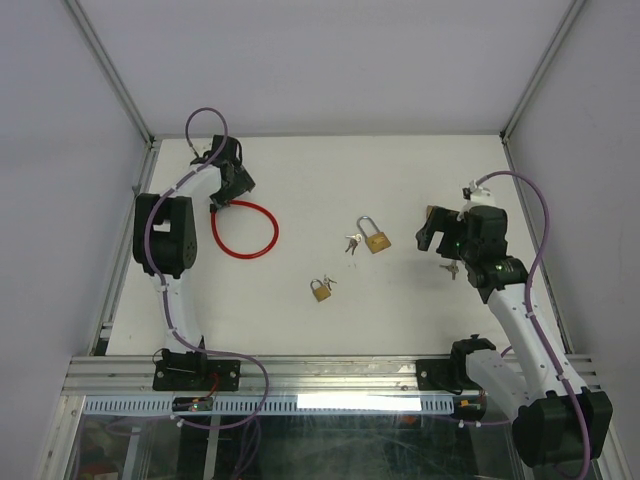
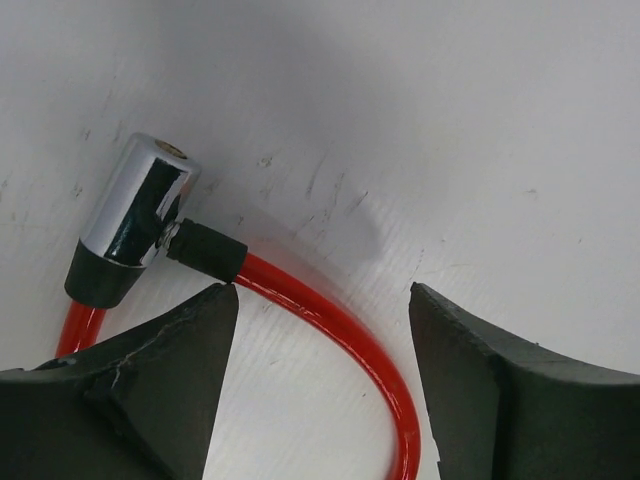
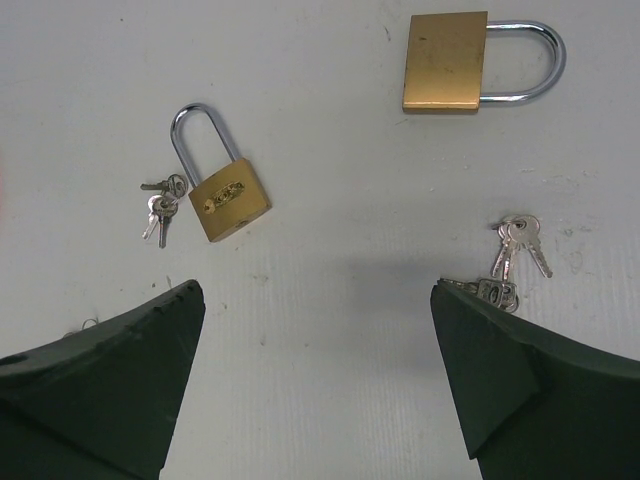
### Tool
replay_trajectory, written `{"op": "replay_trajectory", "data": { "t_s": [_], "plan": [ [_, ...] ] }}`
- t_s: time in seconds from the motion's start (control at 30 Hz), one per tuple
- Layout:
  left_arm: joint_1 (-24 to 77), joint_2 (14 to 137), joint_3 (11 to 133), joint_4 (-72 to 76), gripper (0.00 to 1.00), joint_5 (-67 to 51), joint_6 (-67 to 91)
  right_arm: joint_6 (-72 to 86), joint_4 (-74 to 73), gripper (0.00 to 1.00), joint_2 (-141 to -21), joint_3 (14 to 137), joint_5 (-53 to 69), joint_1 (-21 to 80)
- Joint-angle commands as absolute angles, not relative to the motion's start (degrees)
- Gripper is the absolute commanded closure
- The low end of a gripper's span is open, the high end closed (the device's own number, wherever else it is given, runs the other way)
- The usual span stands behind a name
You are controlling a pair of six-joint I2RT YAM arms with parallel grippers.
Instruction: Unlock with the key
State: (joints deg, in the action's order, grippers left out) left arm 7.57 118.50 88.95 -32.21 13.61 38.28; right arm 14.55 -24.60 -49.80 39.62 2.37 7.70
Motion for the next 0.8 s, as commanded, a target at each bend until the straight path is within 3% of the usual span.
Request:
{"op": "replay_trajectory", "data": {
  "t_s": [0.0, 0.1, 0.33, 0.53, 0.77],
  "plan": [
    [7.9, 120.5, 93.6, -33.1, 0.3, 15.3, 38.8, 13.3, -21.1, 0.01, -49.2, 39.8, 1.6, 8.0],
    [7.5, 121.9, 94.2, -33.6, 0.33, 15.7, 39.0, 13.3, -21.0, 0.0, -49.1, 39.7, 1.5, 7.9],
    [7.0, 123.2, 93.4, -34.0, 0.51, 14.0, 38.6, 13.1, -20.9, 0.01, -49.1, 39.9, 1.6, 8.0],
    [7.0, 123.4, 92.6, -34.0, 0.75, 9.8, 32.1, 13.1, -21.2, 0.01, -48.6, 40.2, 2.3, 8.0],
    [9.6, 120.5, 92.5, -31.7, 0.77, -5.9, 13.5, 13.3, -21.8, 0.01, -46.7, 40.5, 3.2, 7.9]
  ]
}}
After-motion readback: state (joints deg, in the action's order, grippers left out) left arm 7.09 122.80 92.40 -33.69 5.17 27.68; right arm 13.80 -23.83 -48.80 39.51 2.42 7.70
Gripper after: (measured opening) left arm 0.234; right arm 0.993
